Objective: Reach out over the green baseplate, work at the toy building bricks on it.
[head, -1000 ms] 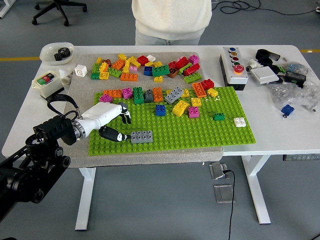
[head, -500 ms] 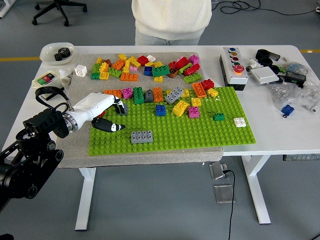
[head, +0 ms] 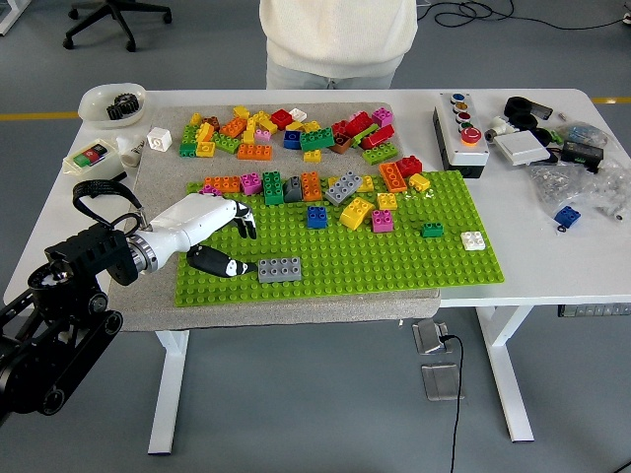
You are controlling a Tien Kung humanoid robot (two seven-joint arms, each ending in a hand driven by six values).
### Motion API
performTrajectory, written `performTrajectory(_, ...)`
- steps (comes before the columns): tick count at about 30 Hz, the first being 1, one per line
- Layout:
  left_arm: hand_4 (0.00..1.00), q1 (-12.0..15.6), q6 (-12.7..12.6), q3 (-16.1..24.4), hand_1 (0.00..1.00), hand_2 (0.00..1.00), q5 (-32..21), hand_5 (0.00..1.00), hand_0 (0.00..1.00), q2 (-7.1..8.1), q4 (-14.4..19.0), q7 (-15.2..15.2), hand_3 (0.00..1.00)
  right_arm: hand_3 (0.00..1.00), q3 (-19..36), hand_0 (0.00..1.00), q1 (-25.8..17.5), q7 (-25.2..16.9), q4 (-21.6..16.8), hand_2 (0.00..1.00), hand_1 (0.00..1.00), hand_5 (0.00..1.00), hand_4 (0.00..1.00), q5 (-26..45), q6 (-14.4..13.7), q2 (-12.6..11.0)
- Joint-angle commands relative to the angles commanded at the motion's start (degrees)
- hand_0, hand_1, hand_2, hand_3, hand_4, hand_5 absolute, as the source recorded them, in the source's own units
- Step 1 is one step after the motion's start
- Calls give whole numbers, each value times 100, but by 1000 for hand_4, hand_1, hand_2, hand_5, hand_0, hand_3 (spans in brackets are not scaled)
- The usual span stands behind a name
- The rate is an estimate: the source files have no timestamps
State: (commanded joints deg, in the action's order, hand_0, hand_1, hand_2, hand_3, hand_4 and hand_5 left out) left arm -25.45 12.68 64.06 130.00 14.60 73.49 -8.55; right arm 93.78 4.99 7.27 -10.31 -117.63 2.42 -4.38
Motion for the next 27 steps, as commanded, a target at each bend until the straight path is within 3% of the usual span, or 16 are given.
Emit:
performTrajectory(4, 886, 53, -16, -68, 710, 597, 0, 379, 819, -26, 36, -19, 562, 520, -3, 730, 3, 0, 0, 616, 609, 527, 716, 10, 1, -1)
performTrajectory(5, 921, 61, -21, -79, 730, 667, 0, 430, 839, -34, 39, -22, 582, 521, -4, 730, 3, 0, 0, 617, 609, 527, 717, 13, 1, 0)
performTrajectory(27, 933, 107, -178, -341, 739, 710, 0, 454, 870, -231, -93, -69, 606, 520, -23, 730, 22, -1, 0, 617, 609, 528, 717, 45, -1, 1)
